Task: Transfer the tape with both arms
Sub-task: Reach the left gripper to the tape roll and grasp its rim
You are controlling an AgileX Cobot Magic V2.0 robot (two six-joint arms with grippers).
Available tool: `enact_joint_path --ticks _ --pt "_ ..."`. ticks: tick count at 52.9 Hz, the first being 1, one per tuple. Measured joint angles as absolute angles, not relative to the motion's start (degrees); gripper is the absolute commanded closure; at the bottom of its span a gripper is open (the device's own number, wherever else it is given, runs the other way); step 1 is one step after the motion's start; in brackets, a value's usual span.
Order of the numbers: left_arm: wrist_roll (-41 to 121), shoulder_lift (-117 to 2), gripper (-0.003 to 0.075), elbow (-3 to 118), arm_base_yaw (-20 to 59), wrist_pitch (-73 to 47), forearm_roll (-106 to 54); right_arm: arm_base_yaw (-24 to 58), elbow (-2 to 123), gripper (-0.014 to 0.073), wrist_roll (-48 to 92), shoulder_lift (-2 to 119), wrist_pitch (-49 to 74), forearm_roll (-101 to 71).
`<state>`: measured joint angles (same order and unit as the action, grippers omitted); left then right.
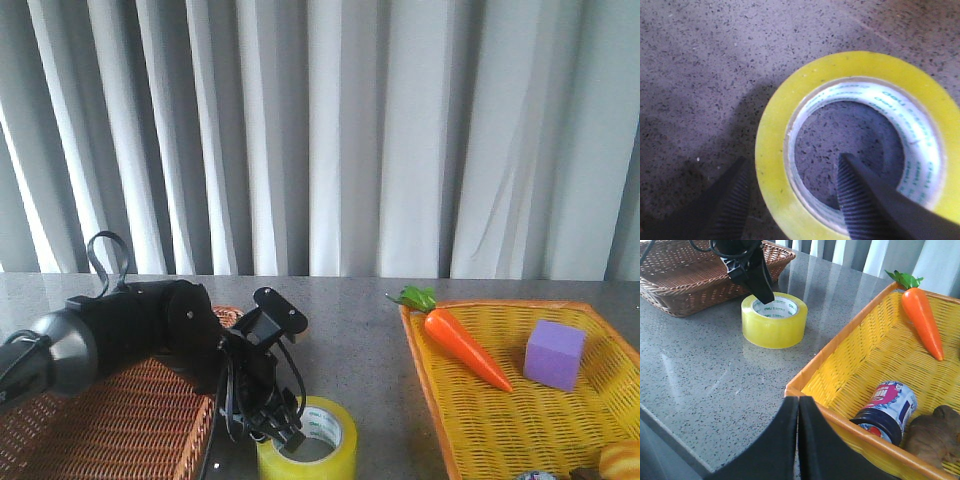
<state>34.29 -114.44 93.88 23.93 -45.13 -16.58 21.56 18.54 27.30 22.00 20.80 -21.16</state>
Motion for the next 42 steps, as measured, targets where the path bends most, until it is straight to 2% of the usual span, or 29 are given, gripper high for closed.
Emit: enact_joint_path --ticks 8,13,18,27,29,42 --pt "34.34 -116.56 0.0351 93.94 23.93 -44.36 -16.94 21.56 18.54 0.0599 27.30 22.00 20.80 -21.16" --pt "34.34 -117.26 0.0393 93.94 23.93 -43.60 -17.30 21.56 18.54 0.0599 27.30 22.00 20.80 -21.16" --pt "34.34 -117.28 0.0482 93.94 23.93 -42.68 -17.37 21.56 18.54 0.0599 27.30 22.00 20.80 -21.16" --pt "34.28 -117.28 0.0701 93.94 23.93 -40.17 -17.54 21.56 18.54 0.0599 27.30 22.00 20.80 -21.16" --pt "34.47 -117.28 0.0729 93.94 23.93 -40.18 -17.45 21.56 18.54 0.0599 27.30 22.00 20.80 -21.16" --pt "34.47 -117.19 0.0728 93.94 23.93 -40.07 -17.51 21.56 18.54 0.0599 27.30 22.00 20.80 -21.16"
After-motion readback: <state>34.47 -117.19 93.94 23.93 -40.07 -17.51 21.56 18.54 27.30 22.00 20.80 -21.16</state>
